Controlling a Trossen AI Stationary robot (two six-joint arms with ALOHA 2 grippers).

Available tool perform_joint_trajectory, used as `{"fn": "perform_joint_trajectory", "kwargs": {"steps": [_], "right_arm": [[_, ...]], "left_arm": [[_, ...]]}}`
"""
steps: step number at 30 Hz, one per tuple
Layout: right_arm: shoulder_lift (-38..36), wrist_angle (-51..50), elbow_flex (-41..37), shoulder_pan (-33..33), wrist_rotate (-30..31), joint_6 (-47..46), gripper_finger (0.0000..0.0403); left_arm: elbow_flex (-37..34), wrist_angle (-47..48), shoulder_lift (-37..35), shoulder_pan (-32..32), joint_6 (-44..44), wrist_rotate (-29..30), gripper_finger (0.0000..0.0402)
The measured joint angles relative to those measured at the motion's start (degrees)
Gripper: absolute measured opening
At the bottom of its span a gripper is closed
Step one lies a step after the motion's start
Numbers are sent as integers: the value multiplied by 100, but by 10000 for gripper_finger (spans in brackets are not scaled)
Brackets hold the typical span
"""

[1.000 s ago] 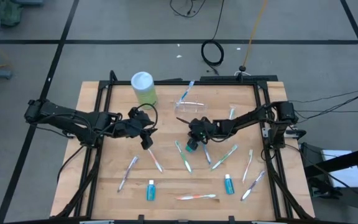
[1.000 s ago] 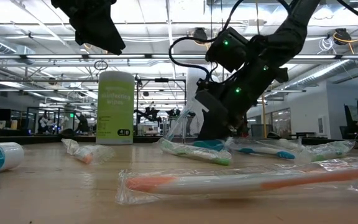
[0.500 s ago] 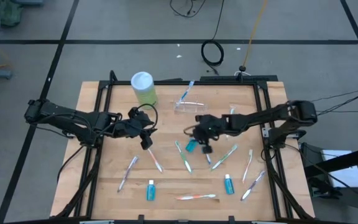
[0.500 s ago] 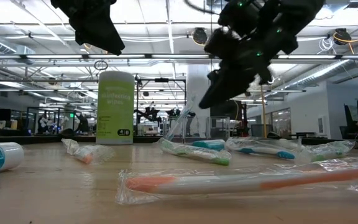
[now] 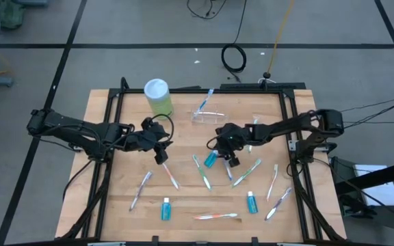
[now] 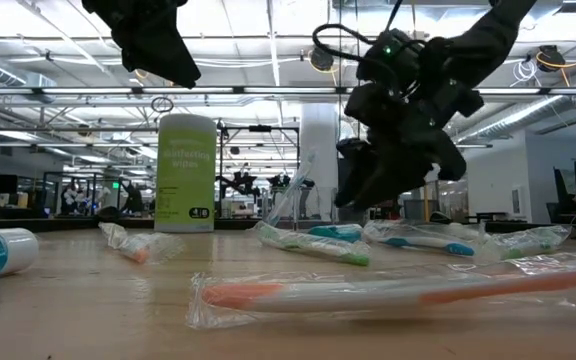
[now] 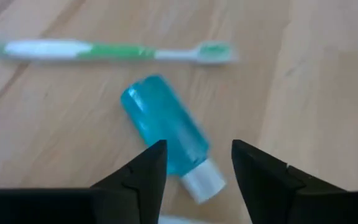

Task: Pick & Place toothbrushing station
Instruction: Put the top mouthwash bottle into the transparent organizer

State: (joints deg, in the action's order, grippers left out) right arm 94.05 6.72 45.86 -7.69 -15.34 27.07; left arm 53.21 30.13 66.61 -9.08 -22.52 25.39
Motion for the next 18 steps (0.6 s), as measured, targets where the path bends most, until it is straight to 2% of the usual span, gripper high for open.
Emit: {"fn": "perform_joint_trajectory", "kwargs": {"steps": [2, 9, 18], "right_arm": [[234, 121, -2, -25, -141, 13, 183], [625, 280, 4, -38, -8, 247, 183], [655, 187, 5, -49, -29, -50, 148]], "left_arm": [[0, -4, 0, 0, 4, 0, 159], [0, -4, 1, 0, 4, 0, 159], [-1, -9, 0, -2, 3, 0, 159]]}}
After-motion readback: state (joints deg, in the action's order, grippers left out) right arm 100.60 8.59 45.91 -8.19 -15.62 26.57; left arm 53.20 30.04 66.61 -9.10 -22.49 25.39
